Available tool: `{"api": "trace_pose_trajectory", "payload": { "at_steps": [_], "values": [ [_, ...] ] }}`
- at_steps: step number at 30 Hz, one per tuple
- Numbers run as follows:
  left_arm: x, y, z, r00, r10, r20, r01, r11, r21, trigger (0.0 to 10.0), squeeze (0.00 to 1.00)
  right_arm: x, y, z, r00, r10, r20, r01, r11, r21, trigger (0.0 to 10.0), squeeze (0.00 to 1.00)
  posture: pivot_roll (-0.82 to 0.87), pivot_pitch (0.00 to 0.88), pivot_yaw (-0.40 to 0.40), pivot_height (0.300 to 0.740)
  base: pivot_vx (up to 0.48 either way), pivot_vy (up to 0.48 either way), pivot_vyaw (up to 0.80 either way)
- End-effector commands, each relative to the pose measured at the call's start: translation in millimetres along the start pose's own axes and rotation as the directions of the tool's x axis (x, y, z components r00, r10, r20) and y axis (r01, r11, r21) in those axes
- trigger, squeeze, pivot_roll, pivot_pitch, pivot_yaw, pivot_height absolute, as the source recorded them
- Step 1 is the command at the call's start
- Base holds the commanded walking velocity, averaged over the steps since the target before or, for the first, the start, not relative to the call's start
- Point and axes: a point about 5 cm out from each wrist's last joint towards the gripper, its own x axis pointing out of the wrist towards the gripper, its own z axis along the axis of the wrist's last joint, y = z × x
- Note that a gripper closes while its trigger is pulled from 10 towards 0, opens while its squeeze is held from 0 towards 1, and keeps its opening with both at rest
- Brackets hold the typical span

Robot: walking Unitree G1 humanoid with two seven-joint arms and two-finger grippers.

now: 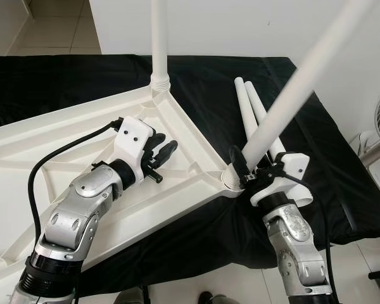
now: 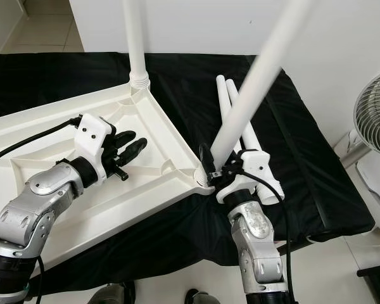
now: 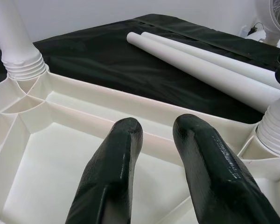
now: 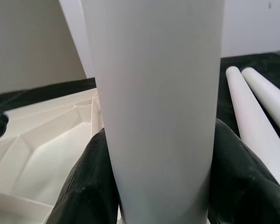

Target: Building children table

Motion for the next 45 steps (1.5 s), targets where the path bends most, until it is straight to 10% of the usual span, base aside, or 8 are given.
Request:
{"api": "trace_pose_trajectory", "payload": {
  "at_steps": [1, 25, 45],
  "values": [
    [-1.0, 0.1, 1.9, 1.0, -0.004, -0.001, 0.004, 1.0, 0.002, 10.0, 0.0, -20.8, -7.4, -47.3, 0.967, -0.035, -0.253, 0.022, 0.998, -0.053, 10.0, 0.0, 0.12, 0.204, -0.02, 0.74, 0.0, 0.0, 0.0],
    [0.5, 1.7, 4.1, 1.0, -0.005, 0.006, 0.005, 1.0, 0.005, 10.0, 0.0, -34.9, 1.9, -47.9, 0.988, 0.035, -0.15, -0.073, 0.964, -0.257, 10.0, 0.0, 0.11, 0.208, -0.011, 0.74, 0.0, 0.0, 0.0],
    [0.0, 2.9, 6.1, 1.0, -0.01, 0.006, 0.01, 1.0, 0.013, 10.0, 0.0, -43.9, -19.9, -63.2, 0.971, -0.154, -0.184, 0.158, 0.987, 0.007, 10.0, 0.0, 0.11, 0.209, -0.002, 0.74, 0.0, 0.0, 0.0]
  ]
}}
